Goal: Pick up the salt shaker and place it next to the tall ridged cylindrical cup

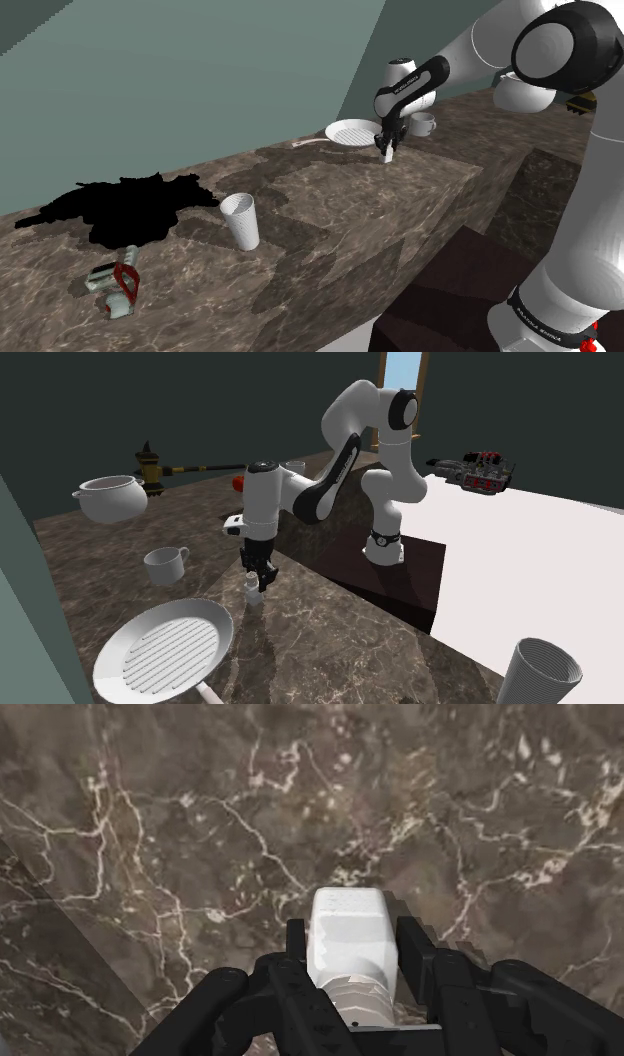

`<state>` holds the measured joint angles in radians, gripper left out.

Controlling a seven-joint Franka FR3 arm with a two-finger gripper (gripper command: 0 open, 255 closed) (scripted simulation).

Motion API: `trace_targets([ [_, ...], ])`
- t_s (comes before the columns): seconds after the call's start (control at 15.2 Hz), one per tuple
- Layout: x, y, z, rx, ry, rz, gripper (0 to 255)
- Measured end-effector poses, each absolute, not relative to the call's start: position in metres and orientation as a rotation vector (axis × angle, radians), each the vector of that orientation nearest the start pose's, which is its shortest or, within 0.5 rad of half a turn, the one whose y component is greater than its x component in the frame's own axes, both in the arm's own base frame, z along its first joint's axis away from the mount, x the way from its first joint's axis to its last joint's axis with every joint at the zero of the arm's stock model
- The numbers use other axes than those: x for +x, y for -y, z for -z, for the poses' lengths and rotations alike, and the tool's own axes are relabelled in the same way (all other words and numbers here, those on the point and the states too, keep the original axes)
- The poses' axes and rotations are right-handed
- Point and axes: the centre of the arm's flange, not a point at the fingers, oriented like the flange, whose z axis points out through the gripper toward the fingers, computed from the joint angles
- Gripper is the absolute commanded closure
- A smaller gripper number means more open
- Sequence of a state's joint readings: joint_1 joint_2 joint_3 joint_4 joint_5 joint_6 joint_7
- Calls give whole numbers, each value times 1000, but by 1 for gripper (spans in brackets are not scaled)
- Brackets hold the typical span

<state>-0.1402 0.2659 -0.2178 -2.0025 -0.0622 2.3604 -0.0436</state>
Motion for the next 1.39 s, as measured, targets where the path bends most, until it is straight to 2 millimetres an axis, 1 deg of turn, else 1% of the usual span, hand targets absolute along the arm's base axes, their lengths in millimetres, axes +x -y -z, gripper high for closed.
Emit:
trace_targets([
  [0.26, 570, 209, -338, -3231, -426, 122, 255],
  [0.46, 569, 209, -348, -3231, -427, 121, 255],
  [1.39, 569, 211, -422, -3231, -427, 121, 255],
])
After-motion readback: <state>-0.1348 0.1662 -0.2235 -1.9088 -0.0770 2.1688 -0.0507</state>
